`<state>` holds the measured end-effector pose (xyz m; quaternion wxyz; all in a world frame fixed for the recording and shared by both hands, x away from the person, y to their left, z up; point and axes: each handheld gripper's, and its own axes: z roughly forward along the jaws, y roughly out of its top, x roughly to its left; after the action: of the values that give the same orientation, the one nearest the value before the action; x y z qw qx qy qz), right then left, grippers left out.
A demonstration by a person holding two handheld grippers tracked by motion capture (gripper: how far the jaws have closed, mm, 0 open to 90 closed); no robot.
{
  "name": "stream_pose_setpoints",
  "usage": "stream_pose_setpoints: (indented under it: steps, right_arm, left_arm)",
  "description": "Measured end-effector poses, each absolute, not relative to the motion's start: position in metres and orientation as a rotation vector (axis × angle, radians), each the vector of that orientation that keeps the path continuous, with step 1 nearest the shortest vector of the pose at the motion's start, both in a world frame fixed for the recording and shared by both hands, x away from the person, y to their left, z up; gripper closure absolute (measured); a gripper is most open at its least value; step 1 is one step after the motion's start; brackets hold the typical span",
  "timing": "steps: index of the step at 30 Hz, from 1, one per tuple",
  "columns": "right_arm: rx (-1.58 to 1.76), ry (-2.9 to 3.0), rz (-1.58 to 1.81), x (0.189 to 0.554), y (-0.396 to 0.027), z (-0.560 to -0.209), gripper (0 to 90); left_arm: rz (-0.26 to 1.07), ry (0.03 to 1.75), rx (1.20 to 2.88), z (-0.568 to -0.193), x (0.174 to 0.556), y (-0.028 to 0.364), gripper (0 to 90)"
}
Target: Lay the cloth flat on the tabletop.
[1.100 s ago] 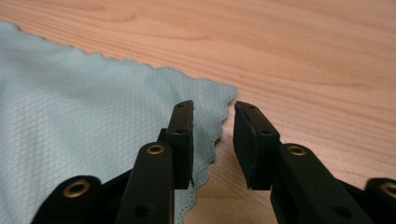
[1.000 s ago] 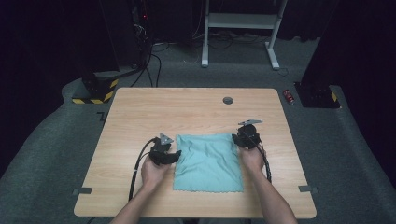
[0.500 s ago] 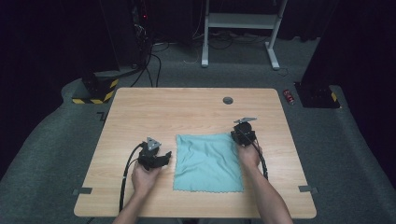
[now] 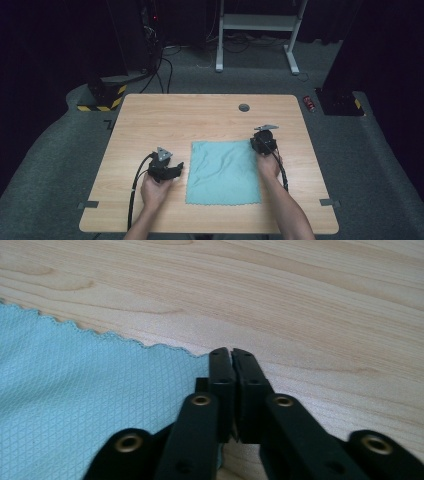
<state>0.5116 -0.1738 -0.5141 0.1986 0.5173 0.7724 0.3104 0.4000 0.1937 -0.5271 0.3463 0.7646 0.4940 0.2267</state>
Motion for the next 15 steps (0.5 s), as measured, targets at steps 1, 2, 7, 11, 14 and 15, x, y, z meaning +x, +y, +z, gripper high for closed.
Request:
stream_pose_setpoints:
  steps: [1, 2, 7, 11, 14, 15]
  right_arm:
    - [1.447, 2.164, 0.884, 0.510, -0.175, -0.513, 79.8]
    - [1.447, 2.164, 0.884, 0.510, -0.175, -0.513, 79.8]
    - [1.349, 2.227, 0.982, 0.486, -0.172, -0.498, 78.4]
    - [1.180, 2.339, 0.966, 0.436, -0.166, -0.496, 79.0]
    - [1.159, 2.358, 0.973, 0.417, -0.168, -0.497, 79.0]
    - [1.141, 2.375, 0.966, 0.400, -0.170, -0.501, 78.4]
  left_arm:
    - [0.588, 1.282, 1.984, -0.527, 0.400, 0.194, 34.6]
    - [0.588, 1.282, 1.984, -0.527, 0.400, 0.194, 34.6]
    - [0.587, 1.284, 1.982, -0.527, 0.400, 0.194, 34.6]
    - [0.588, 1.285, 1.982, -0.527, 0.400, 0.194, 34.3]
    - [0.588, 1.285, 1.982, -0.527, 0.400, 0.194, 34.3]
    - [0.588, 1.285, 1.981, -0.527, 0.400, 0.194, 34.3]
